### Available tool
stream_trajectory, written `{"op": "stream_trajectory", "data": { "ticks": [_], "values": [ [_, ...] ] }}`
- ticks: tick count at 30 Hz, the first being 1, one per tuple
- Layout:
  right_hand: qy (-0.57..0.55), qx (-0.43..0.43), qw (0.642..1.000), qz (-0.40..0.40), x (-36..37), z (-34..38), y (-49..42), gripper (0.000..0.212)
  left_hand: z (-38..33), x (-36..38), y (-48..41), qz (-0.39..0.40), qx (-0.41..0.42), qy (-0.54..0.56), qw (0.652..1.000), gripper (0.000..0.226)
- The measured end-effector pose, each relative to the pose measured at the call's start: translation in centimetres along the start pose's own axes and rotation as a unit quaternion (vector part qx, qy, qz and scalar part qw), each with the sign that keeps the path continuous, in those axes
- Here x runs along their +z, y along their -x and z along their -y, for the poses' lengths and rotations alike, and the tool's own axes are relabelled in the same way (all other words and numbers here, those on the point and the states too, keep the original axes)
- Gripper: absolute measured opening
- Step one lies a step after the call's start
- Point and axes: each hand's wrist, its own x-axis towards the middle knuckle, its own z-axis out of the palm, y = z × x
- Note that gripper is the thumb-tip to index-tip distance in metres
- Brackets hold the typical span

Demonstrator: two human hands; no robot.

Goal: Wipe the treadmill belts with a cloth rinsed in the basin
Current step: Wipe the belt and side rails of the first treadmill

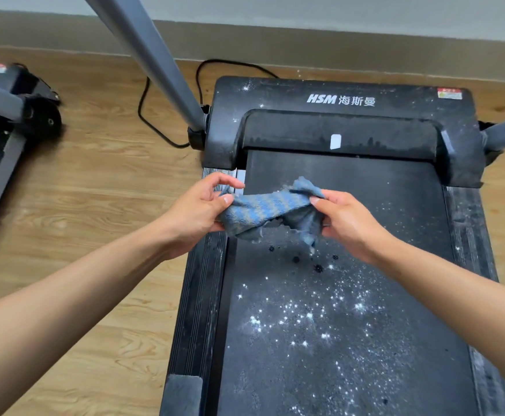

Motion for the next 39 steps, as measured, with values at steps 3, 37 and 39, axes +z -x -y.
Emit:
{"op": "stream_trajectory", "data": {
  "ticks": [3, 37, 39],
  "values": [
    [0.102, -0.118, 0.988, -0.013, -0.7, 1.5, 0.7, 0.027, 0.3, -0.2, 0.7, 0.042, 0.008, -0.022, 0.999, 0.039],
    [-0.211, 0.105, 0.957, 0.171, 0.9, 5.0, 2.0, 0.081, -3.5, 5.9, 1.4, -0.007, 0.050, 0.317, 0.947, 0.027],
    [-0.229, 0.063, 0.964, 0.116, 1.3, 4.9, 1.8, 0.058, -3.5, 5.4, 1.4, -0.014, 0.065, 0.312, 0.948, 0.022]
  ]
}}
